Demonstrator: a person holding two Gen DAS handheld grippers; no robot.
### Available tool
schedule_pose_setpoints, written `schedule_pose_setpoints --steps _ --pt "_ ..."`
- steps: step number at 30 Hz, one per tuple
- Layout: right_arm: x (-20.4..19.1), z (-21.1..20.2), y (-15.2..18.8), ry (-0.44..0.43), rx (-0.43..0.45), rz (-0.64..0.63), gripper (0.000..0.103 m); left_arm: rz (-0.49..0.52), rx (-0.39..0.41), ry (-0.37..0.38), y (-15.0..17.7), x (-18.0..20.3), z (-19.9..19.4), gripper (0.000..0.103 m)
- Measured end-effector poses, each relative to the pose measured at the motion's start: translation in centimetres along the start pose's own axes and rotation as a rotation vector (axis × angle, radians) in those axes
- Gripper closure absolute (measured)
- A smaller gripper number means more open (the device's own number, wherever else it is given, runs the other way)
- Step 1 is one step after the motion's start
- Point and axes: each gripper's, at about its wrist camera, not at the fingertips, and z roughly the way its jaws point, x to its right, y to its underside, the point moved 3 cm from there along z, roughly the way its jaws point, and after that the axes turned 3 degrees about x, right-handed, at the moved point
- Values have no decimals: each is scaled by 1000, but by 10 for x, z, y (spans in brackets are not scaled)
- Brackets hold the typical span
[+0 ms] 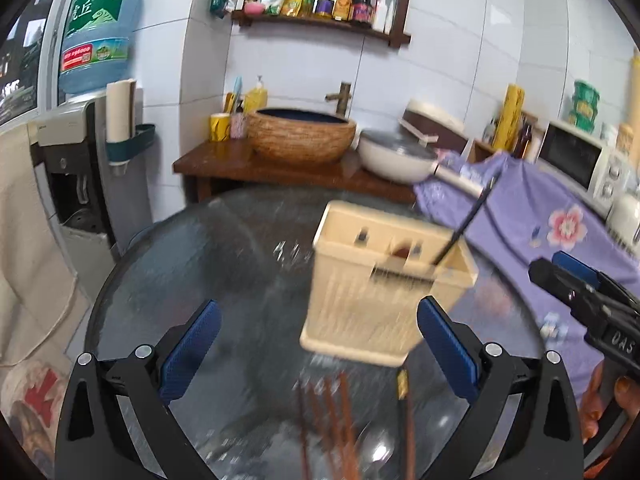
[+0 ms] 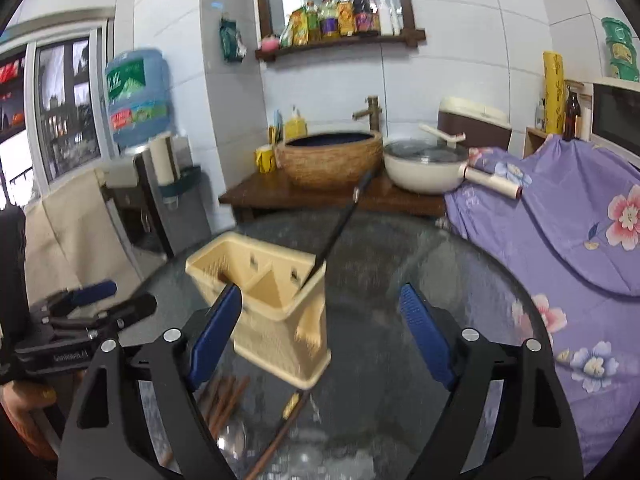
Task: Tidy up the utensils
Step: 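Grasp a wooden chopstick with the left tool while the right tool reaches toward the grey spoon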
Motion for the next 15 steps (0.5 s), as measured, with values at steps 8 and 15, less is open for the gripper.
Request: schedule_pose_setpoints --steps 8,15 --pt "1 18 106 79 -251 7 27 91 -114 -114 71 -15 -1 6" --pt "-13 28 158 74 -372 38 35 118 -191 -145 109 -18 4 9"
